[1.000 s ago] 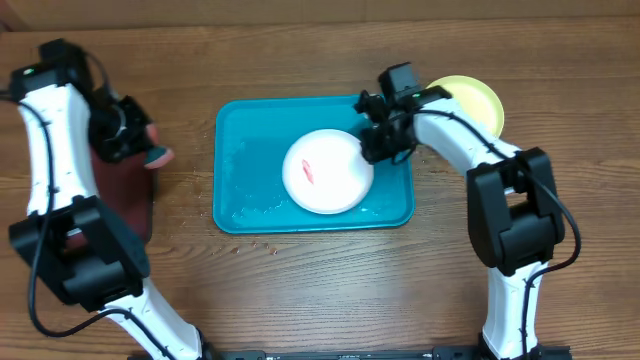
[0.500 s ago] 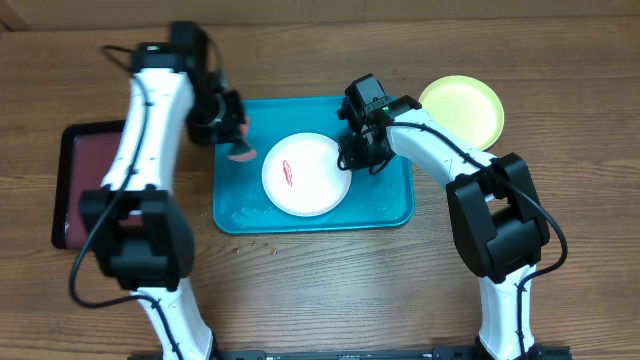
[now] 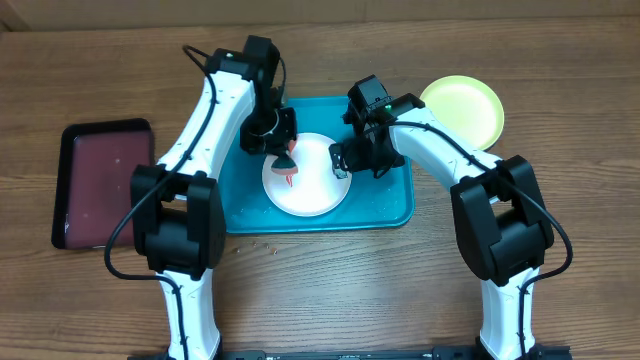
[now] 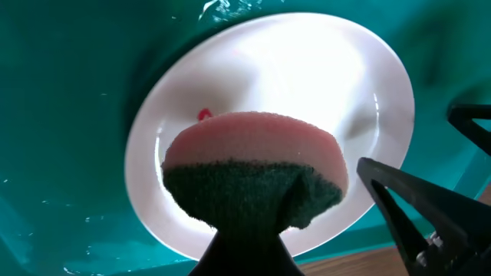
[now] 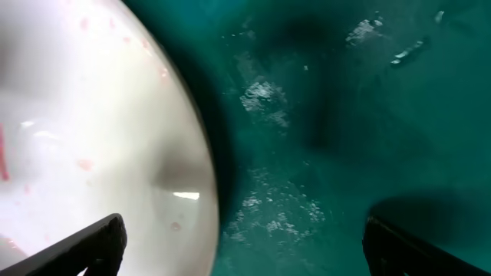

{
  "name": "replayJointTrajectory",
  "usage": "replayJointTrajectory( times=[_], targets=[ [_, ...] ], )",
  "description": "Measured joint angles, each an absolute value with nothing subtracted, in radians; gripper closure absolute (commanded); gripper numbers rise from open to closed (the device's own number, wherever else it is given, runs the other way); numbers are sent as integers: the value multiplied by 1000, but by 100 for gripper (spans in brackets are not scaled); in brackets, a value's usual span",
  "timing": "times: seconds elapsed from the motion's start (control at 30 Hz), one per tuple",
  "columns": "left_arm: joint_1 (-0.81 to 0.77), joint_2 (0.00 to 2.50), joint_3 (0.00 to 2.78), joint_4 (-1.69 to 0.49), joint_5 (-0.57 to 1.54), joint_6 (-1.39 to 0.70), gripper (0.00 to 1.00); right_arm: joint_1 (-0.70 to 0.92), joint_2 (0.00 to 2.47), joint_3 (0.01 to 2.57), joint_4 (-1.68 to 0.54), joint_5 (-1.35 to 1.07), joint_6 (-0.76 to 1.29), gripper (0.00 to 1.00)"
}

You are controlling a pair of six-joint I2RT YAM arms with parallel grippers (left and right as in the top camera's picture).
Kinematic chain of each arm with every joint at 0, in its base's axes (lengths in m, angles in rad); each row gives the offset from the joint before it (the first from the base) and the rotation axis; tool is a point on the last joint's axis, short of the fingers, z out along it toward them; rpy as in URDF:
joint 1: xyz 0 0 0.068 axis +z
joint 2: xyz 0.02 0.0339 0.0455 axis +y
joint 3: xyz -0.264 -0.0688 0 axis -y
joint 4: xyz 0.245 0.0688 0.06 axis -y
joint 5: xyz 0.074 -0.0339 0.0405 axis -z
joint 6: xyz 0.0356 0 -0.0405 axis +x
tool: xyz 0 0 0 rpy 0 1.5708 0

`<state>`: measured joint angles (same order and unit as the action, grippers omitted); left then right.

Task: Clean dirty plates on tray and stack at the side
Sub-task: 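Carry the sponge with the left gripper onto the white plate, then scrub the white plate with the sponge while the right gripper holds it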

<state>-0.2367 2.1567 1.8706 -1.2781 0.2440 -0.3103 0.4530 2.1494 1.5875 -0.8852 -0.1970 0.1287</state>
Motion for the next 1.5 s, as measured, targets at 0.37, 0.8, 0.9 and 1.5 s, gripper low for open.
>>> replayJointTrajectory(
  times=[0.37, 0.8, 0.9, 1.5],
  targets=[
    [-247, 2159, 1871, -1277, 244, -310, 96, 453, 2152, 1581, -868, -292, 194, 61],
    [-274, 2159, 1864, -1237, 244, -314, 96, 453, 2152, 1578, -902, -174, 331, 92],
    [-313, 2159, 1816, -1158, 243, -349, 96, 453, 2152, 1578, -902, -170, 338, 92],
    [-379, 2134, 1549, -947, 34, -503, 96, 455, 2152, 1578, -902, -173, 340, 92]
  ],
)
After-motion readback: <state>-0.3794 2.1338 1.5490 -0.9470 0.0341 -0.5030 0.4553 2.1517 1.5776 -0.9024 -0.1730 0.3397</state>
